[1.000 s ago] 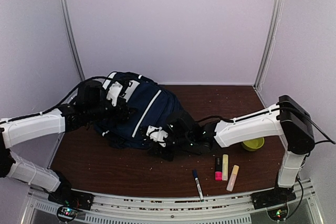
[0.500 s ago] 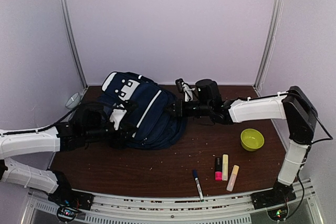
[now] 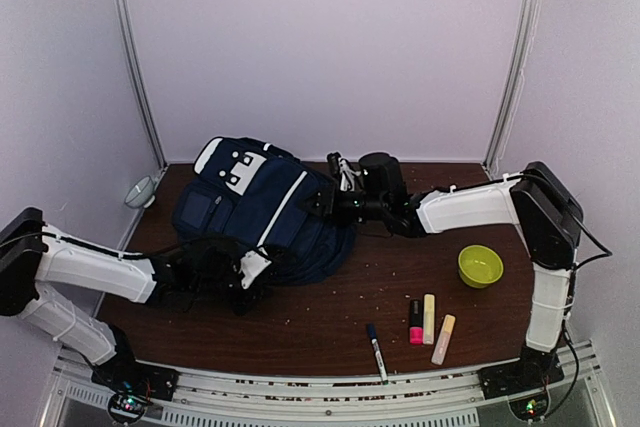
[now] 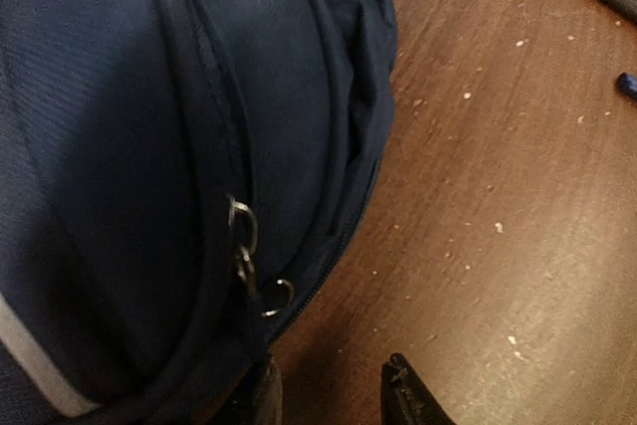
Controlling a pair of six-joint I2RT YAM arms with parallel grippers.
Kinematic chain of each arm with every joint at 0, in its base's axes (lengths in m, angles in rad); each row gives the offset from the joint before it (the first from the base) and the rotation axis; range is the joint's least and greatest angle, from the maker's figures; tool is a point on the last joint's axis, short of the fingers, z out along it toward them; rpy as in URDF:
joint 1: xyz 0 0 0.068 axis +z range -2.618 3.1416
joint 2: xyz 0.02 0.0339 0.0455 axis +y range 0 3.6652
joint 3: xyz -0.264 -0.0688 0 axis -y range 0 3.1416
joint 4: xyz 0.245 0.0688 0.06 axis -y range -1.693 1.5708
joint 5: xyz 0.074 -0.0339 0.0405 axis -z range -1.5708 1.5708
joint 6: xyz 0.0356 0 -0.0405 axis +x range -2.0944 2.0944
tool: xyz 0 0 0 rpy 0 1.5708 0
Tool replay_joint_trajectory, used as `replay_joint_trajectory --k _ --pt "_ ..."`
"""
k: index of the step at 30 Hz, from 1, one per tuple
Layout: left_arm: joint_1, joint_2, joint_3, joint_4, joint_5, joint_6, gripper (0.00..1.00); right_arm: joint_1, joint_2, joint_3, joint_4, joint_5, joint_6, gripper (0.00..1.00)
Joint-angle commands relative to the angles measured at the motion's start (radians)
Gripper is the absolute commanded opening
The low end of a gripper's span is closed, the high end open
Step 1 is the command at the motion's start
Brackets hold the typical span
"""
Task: Pack the student bag
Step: Grab the upper front pocket of the student bag.
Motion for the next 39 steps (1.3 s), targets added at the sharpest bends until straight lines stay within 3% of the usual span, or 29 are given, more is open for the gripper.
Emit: replay_joint_trajectory --k 1,9,15,21,23,25,29,36,38,39 --pt "0.004 0.093 0.053 0.104 -0.103 -0.027 0.37 0.013 -0.014 0.040 0.042 -0.012 0.011 0.32" --pt "0.004 0.047 -0.003 0.227 -0.151 -0.027 0.34 0.023 -0.013 0.049 0.046 -0.019 0.008 0.29" --pt "0.007 -0.010 -0.114 0.477 -0.039 -0.005 0.36 0.024 -0.011 0.063 0.037 -0.018 -0.004 0.29" --pt "0.024 0.069 -0.029 0.418 -0.061 -0.021 0.27 0.028 -0.016 0.062 0.038 -0.019 -0.006 0.28" --pt "0.024 0.079 -0.024 0.435 -0.061 -0.020 0.17 0.028 -0.016 0.061 0.035 -0.017 -0.012 0.28" --pt "0.024 0.077 -0.028 0.449 -0.066 -0.026 0.00 0.029 -0.016 0.058 0.034 -0.016 -0.012 0.28" --pt "0.024 0.039 -0.050 0.451 -0.057 -0.050 0.00 0.030 -0.004 0.060 0.048 -0.018 0.014 0.29" --pt "0.024 -0.054 -0.100 0.371 -0.127 -0.093 0.00 0.064 0.044 0.121 0.066 -0.021 0.046 0.41" --pt "0.024 -0.068 -0.103 0.342 -0.127 -0.100 0.00 0.072 0.056 0.141 0.062 -0.029 0.048 0.41" --pt "0.024 -0.069 -0.105 0.333 -0.126 -0.105 0.00 0.074 0.062 0.147 0.063 -0.028 0.052 0.35"
